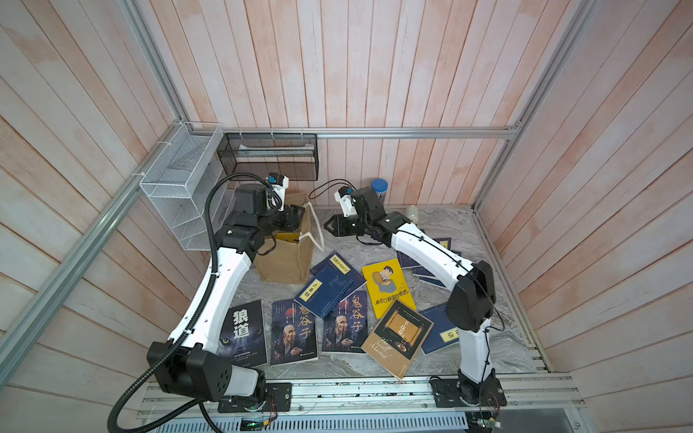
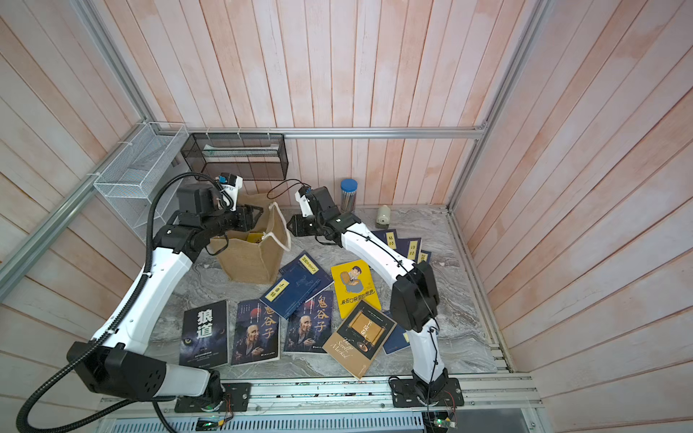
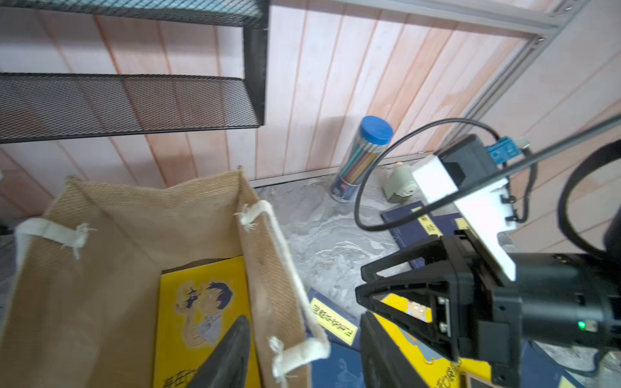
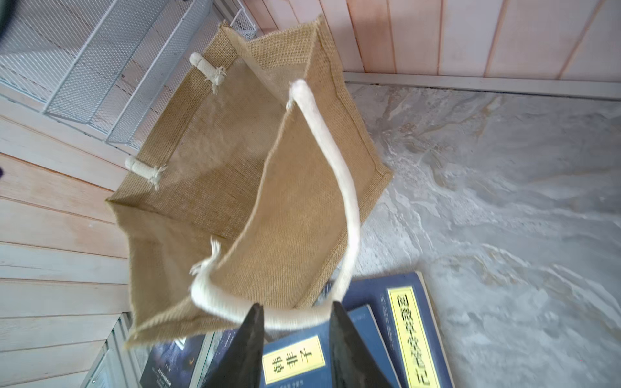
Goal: Put the books into the canvas bag
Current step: Pick up the book from the center of the board.
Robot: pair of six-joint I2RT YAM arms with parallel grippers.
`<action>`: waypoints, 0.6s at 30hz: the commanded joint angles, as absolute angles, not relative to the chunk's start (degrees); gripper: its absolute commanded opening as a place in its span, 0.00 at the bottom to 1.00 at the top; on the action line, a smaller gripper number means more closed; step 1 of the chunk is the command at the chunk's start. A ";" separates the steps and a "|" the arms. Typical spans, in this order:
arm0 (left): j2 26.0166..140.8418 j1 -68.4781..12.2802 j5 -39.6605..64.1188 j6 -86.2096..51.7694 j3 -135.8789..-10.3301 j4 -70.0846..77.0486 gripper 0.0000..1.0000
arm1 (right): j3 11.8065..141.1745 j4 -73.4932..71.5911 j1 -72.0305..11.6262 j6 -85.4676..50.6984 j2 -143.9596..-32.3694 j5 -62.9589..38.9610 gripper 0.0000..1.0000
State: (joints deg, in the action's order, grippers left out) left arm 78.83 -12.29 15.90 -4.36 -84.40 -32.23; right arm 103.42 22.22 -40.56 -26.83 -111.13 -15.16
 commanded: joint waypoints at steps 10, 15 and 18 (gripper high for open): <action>73.54 -33.22 8.52 -12.80 -65.82 -26.21 0.54 | 60.50 14.43 -37.52 -36.15 -84.29 -4.13 0.41; 76.48 -41.63 5.66 -15.74 -63.21 -22.90 0.54 | 50.09 15.31 -36.05 -39.95 -76.51 -2.39 0.43; 79.15 -45.23 5.78 -17.91 -62.02 -20.07 0.54 | 45.52 16.58 -35.77 -41.16 -72.93 -0.65 0.43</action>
